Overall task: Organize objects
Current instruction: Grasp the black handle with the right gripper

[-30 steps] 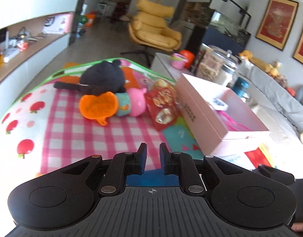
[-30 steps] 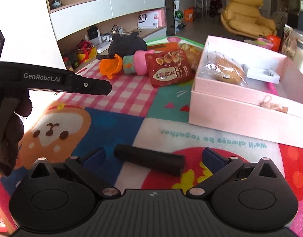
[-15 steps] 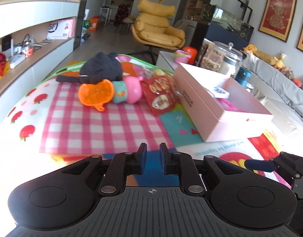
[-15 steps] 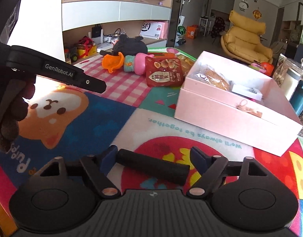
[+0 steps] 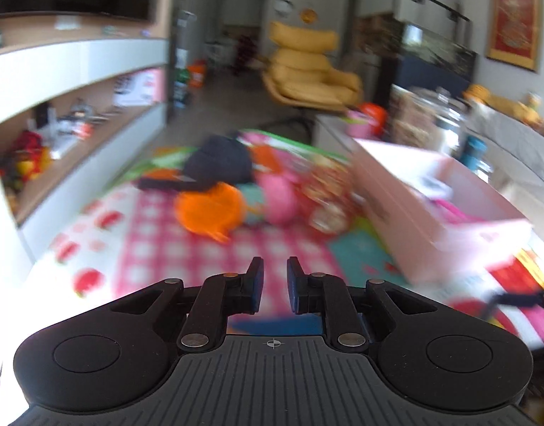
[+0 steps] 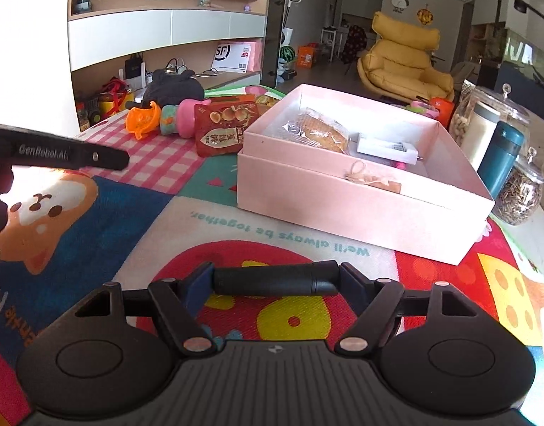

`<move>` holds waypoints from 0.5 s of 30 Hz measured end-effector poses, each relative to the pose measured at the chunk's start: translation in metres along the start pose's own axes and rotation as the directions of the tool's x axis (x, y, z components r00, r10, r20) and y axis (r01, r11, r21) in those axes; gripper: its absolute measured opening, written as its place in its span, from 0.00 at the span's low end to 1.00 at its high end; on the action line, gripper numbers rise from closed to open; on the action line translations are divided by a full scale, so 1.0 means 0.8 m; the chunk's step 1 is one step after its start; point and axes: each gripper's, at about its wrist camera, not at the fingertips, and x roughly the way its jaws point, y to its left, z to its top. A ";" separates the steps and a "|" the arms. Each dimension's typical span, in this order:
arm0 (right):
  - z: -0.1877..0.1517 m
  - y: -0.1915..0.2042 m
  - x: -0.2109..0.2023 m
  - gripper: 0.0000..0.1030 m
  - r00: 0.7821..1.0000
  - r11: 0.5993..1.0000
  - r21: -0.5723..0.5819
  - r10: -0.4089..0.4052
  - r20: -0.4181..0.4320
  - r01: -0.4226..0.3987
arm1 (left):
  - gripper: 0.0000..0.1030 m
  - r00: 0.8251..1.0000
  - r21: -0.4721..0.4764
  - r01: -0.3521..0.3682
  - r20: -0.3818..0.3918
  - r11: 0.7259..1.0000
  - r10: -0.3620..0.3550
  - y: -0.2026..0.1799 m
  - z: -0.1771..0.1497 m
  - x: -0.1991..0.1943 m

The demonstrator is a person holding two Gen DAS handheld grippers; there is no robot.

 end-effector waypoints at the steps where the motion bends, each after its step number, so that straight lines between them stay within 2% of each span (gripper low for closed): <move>1: -0.001 0.001 0.000 0.73 1.000 1.000 -0.003 0.000 0.003 0.000 | 0.17 0.999 -0.026 -0.034 0.011 0.999 0.035 0.014 0.008 0.007; 3: -0.002 0.003 -0.001 0.73 1.000 1.000 -0.010 0.004 0.007 -0.003 | 0.17 0.997 -0.120 -0.075 0.001 0.990 0.076 0.048 0.025 0.023; 4: -0.002 0.004 0.000 0.73 1.000 1.000 -0.012 0.002 0.006 -0.002 | 0.17 0.997 -0.174 -0.071 -0.006 0.982 0.071 0.064 0.032 0.033; 6: -0.001 0.005 0.000 0.73 1.000 1.000 -0.013 0.001 0.007 -0.001 | 0.17 1.000 -0.225 -0.025 -0.010 0.974 0.023 0.084 0.043 0.050; 8: -0.002 0.005 0.000 0.73 1.000 1.000 -0.013 0.001 0.007 -0.001 | 0.17 1.000 -0.220 0.002 -0.018 0.975 -0.006 0.096 0.050 0.069; 10: -0.002 0.005 0.000 0.73 1.000 1.000 -0.016 0.002 0.007 -0.002 | 0.17 0.997 -0.196 0.027 -0.061 0.980 -0.039 0.100 0.055 0.090; 12: -0.001 0.006 0.001 0.73 1.000 1.000 -0.019 0.002 0.007 -0.002 | 0.17 0.994 -0.211 0.014 -0.102 0.977 -0.036 0.102 0.055 0.106; 15: -0.002 0.006 0.001 0.74 1.000 1.000 -0.017 0.003 0.007 -0.003 | 0.18 0.994 -0.200 0.012 -0.101 0.980 -0.032 0.092 0.050 0.115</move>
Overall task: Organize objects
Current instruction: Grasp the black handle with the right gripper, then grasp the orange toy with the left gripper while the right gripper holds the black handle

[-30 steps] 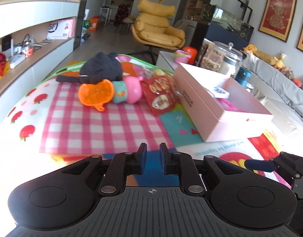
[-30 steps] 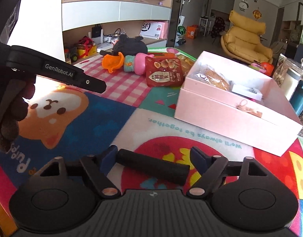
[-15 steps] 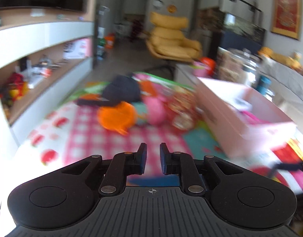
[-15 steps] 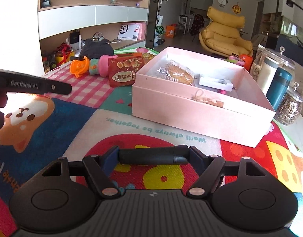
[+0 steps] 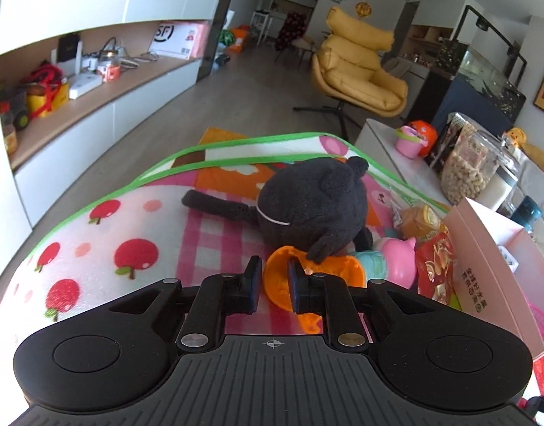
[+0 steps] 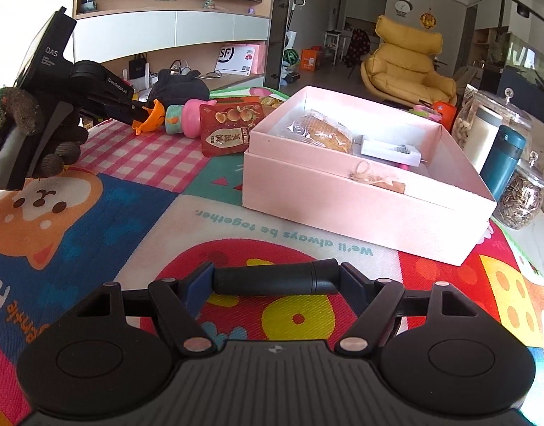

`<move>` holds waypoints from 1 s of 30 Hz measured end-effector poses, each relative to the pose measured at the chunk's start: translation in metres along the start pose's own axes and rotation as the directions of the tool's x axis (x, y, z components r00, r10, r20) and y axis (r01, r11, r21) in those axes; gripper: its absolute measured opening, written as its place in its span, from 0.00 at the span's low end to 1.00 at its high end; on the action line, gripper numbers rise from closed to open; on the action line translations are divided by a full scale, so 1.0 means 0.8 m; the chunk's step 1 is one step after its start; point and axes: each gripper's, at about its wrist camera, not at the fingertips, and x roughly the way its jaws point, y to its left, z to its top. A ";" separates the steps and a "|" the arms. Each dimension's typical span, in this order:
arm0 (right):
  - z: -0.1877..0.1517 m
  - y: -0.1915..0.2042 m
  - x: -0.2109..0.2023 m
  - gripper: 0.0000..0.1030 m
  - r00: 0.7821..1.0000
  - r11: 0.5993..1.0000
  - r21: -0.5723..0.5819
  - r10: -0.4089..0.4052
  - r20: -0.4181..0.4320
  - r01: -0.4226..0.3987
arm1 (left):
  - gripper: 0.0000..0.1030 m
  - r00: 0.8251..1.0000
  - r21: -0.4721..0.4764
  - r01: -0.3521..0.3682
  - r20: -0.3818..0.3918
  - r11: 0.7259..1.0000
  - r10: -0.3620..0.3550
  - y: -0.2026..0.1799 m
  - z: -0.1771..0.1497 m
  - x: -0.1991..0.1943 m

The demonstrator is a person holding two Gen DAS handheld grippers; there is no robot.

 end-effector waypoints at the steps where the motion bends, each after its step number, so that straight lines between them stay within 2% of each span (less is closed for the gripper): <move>1: 0.000 0.000 0.000 0.74 1.000 1.000 0.001 0.001 0.001 -0.001 | 0.17 1.000 0.021 -0.013 0.007 1.000 0.013 -0.006 -0.002 0.000; 3: 0.000 0.000 0.000 0.74 1.000 1.000 0.004 0.002 0.001 -0.002 | 0.16 1.000 0.055 -0.026 0.000 0.998 0.026 -0.015 -0.007 -0.004; 6: -0.001 0.000 0.000 0.73 1.000 1.000 0.004 0.002 0.002 -0.002 | 0.09 1.000 0.078 0.020 -0.025 0.997 -0.018 -0.025 -0.019 -0.017; 10: -0.001 0.001 0.000 0.73 1.000 1.000 0.001 -0.001 0.003 0.001 | 0.09 0.998 0.171 0.048 -0.045 0.984 -0.041 -0.045 -0.044 -0.041; 17: -0.001 0.002 0.001 0.74 1.000 1.000 -0.004 -0.004 0.003 0.004 | 0.08 0.983 0.213 0.169 -0.102 0.962 -0.150 -0.069 -0.083 -0.078; 23: -0.001 0.003 0.000 0.74 1.000 1.000 -0.009 -0.006 0.003 0.007 | 0.14 0.993 0.197 0.105 -0.067 0.975 -0.093 -0.079 -0.095 -0.075; 30: -0.001 0.003 0.000 0.76 1.000 1.000 -0.007 -0.005 0.002 0.005 | 0.15 0.995 0.221 0.096 -0.042 0.970 -0.089 -0.085 -0.098 -0.073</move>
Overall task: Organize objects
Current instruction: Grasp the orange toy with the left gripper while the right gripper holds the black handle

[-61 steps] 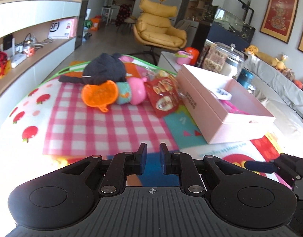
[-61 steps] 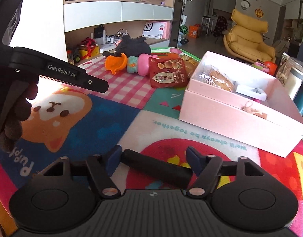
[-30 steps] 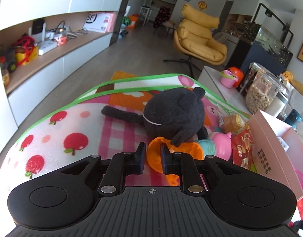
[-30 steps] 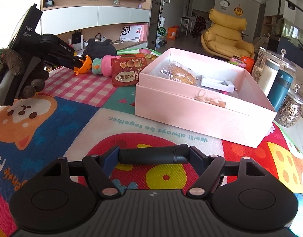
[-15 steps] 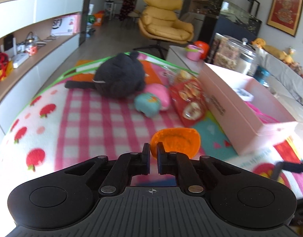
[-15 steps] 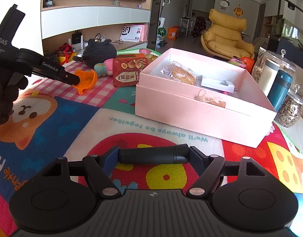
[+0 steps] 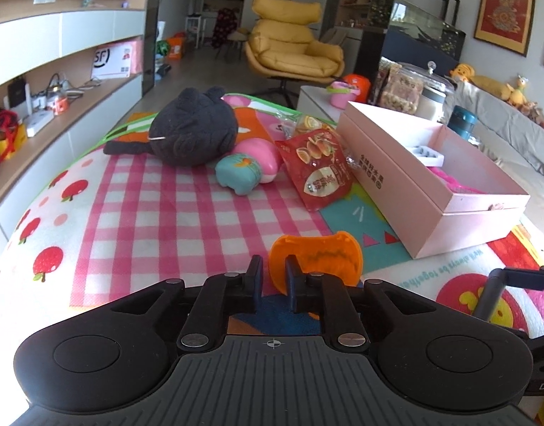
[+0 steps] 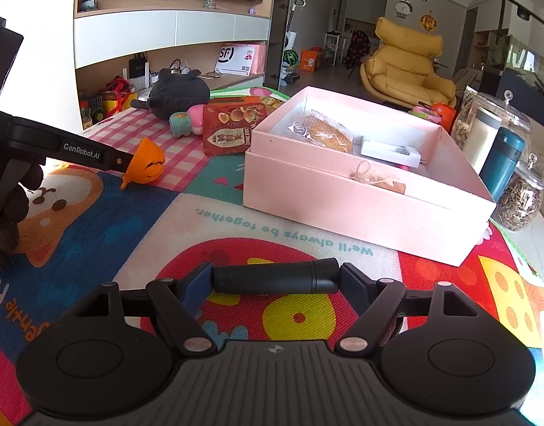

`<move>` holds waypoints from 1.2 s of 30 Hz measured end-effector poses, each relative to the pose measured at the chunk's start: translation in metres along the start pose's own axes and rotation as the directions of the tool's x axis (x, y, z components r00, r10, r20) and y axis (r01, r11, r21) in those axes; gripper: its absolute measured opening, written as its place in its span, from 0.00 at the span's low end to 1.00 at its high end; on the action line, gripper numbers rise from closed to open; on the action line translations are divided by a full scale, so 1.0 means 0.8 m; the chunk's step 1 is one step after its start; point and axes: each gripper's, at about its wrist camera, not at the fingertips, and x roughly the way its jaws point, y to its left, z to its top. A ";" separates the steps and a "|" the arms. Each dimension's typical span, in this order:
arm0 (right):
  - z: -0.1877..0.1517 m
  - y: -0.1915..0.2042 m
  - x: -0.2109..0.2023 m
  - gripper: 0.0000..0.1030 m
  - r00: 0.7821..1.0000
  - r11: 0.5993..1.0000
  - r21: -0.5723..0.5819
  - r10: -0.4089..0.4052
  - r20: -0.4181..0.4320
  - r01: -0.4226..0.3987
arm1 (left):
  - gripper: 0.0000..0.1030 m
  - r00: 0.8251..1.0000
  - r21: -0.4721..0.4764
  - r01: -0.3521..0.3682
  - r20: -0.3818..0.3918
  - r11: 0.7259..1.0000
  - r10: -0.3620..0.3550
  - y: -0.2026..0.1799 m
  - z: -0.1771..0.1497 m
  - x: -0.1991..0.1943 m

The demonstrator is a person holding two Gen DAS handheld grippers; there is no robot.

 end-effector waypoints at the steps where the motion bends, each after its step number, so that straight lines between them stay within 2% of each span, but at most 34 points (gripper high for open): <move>1: 0.000 0.000 0.000 0.76 1.000 1.000 -0.001 0.001 0.000 -0.001 | 0.15 1.000 -0.019 0.013 -0.001 1.000 -0.013 0.002 0.002 0.002; 7: -0.002 0.000 -0.004 0.75 1.000 1.000 -0.004 0.008 0.011 -0.008 | 0.16 0.994 -0.087 0.105 0.005 0.991 -0.105 0.009 0.015 0.025; 11: -0.002 0.000 -0.005 0.75 1.000 1.000 -0.002 0.011 0.014 -0.011 | 0.14 0.987 -0.053 0.151 -0.039 0.987 -0.153 -0.004 0.015 0.023; 13: -0.002 -0.002 -0.006 0.75 1.000 1.000 0.003 0.019 0.017 -0.019 | 0.14 0.988 -0.032 0.145 -0.043 0.989 -0.147 -0.010 0.010 0.019; 17: -0.001 -0.001 -0.004 0.76 1.000 1.000 0.004 0.025 0.014 -0.025 | 0.14 0.989 -0.090 0.140 -0.040 0.986 -0.144 -0.009 0.003 0.013; 19: -0.001 0.001 -0.003 0.76 1.000 1.000 -0.005 0.020 0.010 -0.020 | 0.16 0.988 -0.076 0.147 -0.038 0.986 -0.150 -0.013 0.000 0.010; 28: -0.001 0.002 -0.001 0.78 1.000 1.000 -0.008 0.014 0.003 -0.014 | 0.17 0.971 -0.057 0.224 -0.069 0.973 -0.228 -0.020 -0.008 0.001; 36: -0.001 0.002 -0.001 0.78 1.000 1.000 -0.008 0.013 0.004 -0.013 | 0.18 0.979 -0.034 0.190 -0.072 0.981 -0.192 -0.032 -0.008 0.001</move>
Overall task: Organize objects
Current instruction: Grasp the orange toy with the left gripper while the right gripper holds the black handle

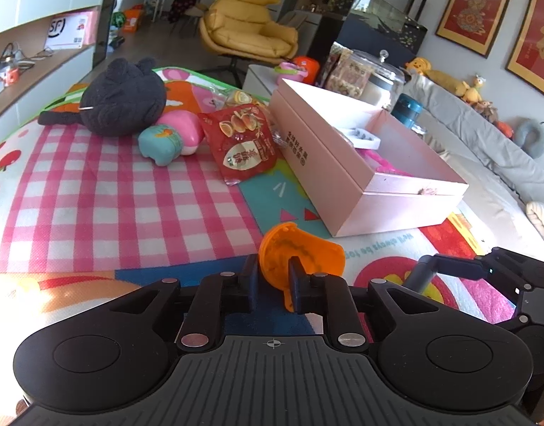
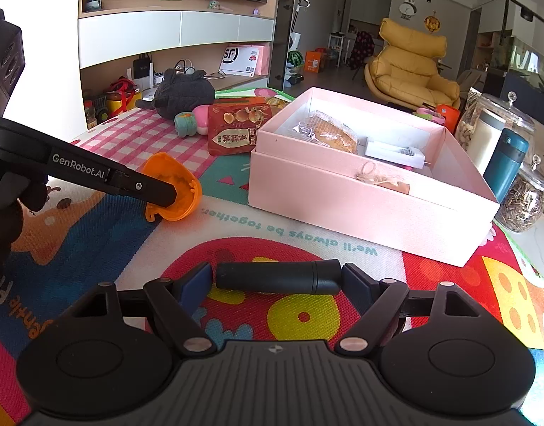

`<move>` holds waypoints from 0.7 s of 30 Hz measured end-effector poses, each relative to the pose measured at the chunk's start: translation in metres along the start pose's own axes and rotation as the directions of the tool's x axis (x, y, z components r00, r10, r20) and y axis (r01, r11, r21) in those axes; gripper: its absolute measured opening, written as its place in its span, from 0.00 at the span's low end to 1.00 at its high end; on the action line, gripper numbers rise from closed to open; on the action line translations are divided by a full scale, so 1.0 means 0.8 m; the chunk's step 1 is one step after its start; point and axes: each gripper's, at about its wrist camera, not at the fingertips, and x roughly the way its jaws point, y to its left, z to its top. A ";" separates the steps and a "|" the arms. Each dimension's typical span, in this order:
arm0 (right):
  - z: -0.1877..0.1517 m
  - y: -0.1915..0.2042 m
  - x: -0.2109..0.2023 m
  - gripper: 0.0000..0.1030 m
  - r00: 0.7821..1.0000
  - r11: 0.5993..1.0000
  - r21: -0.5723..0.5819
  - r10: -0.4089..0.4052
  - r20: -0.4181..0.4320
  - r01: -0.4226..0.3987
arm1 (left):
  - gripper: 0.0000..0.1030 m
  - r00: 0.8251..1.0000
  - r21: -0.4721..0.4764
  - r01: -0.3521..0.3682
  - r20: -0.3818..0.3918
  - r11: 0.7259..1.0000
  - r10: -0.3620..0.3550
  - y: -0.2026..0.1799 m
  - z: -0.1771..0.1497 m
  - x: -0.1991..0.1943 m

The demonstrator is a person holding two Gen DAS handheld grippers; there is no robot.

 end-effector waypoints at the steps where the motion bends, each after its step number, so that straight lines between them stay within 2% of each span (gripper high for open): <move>1: 0.000 0.000 0.000 0.78 1.000 1.000 0.001 0.000 0.000 0.000 | 0.17 1.000 0.001 -0.006 0.000 1.000 0.006 -0.001 0.000 0.000; 11: 0.000 -0.001 -0.001 0.79 1.000 1.000 0.008 -0.001 0.010 0.001 | 0.10 0.999 -0.027 0.032 -0.004 0.999 -0.032 -0.003 -0.011 -0.012; 17: -0.001 0.001 -0.001 0.79 1.000 1.000 0.016 -0.010 -0.006 0.010 | 0.07 1.000 0.016 0.020 0.021 1.000 -0.020 -0.012 -0.022 -0.035; 19: -0.003 0.000 -0.004 0.73 1.000 0.999 0.038 0.003 -0.015 -0.003 | 0.07 1.000 0.006 0.015 0.018 1.000 -0.015 -0.013 -0.027 -0.039; 21: -0.005 0.000 -0.010 0.72 1.000 0.999 0.041 0.019 -0.021 -0.018 | 0.07 1.000 0.002 0.005 0.016 1.000 -0.005 -0.015 -0.031 -0.042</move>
